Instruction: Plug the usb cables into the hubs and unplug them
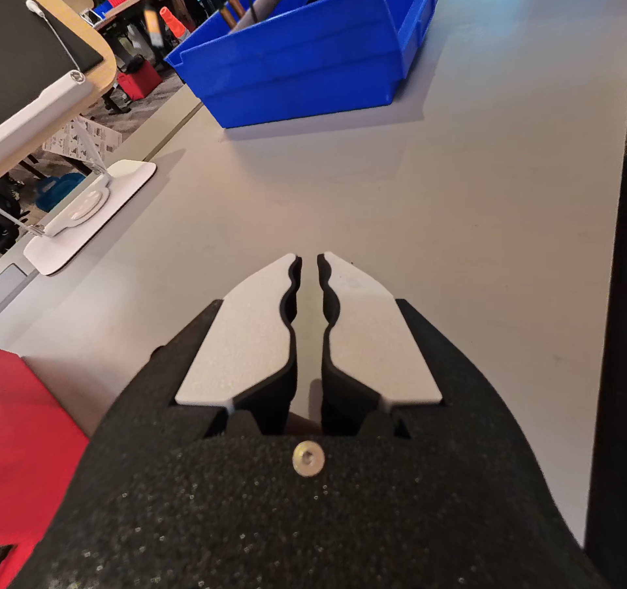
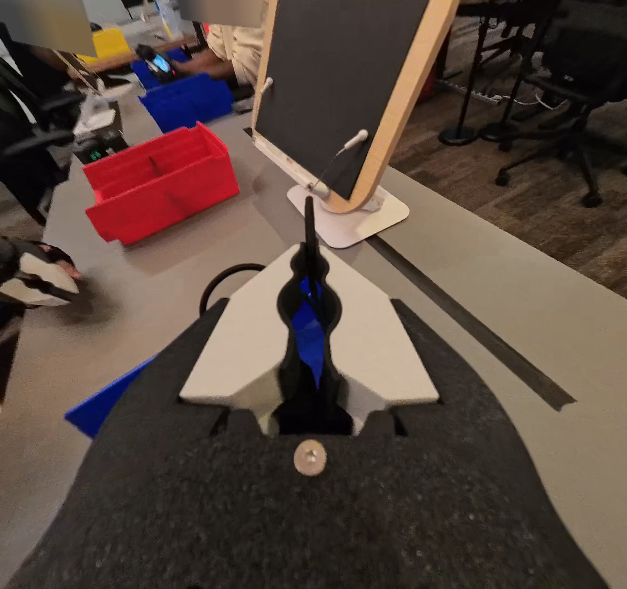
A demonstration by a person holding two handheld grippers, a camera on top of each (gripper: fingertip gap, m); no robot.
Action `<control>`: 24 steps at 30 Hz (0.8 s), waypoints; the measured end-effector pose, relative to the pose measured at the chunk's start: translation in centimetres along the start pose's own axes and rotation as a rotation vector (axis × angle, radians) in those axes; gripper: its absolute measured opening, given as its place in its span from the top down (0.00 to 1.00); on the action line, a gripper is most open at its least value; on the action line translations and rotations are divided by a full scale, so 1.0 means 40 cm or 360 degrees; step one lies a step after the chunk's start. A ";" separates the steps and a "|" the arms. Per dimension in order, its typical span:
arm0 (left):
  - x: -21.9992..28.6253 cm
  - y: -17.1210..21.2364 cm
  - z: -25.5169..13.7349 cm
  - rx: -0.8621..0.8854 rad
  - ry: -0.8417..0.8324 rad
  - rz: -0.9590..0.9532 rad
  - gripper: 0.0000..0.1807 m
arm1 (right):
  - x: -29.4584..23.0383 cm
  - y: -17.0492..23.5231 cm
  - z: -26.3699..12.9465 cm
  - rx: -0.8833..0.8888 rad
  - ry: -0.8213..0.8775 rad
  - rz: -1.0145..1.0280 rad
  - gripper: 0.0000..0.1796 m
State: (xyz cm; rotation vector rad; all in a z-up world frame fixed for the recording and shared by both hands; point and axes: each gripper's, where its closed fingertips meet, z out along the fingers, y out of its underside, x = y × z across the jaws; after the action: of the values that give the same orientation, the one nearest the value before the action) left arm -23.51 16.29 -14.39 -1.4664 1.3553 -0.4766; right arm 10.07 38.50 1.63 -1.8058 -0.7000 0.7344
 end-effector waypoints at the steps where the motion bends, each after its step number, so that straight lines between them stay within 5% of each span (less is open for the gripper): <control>1: 0.002 0.000 -0.001 -0.0001 0.0002 0.0001 0.95 | -0.002 -0.001 -0.019 0.0040 -0.0016 0.0027 0.99; 6: 0.010 -0.005 0.004 -0.0009 0.0009 0.0020 0.95 | 0.008 0.043 -0.036 -0.0046 0.0044 0.0019 0.99; 14: 0.029 -0.018 0.025 -0.0009 0.0040 0.0040 0.95 | 0.083 0.174 0.132 -0.1109 0.0609 -0.0860 0.98; 17: 0.033 -0.022 0.030 -0.0007 0.0052 0.0049 0.95 | 0.089 0.208 0.177 -0.1370 0.0634 -0.0961 0.97; 24: 0.014 -0.021 0.007 0.0006 0.0024 0.0005 0.95 | 0.039 0.174 0.093 -0.1189 0.0692 -0.0621 0.77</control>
State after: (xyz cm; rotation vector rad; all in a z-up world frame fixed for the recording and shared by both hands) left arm -22.70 15.75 -13.98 -1.4602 1.3677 -0.4889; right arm 9.16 39.68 -6.29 -2.2801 -1.0669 -0.2279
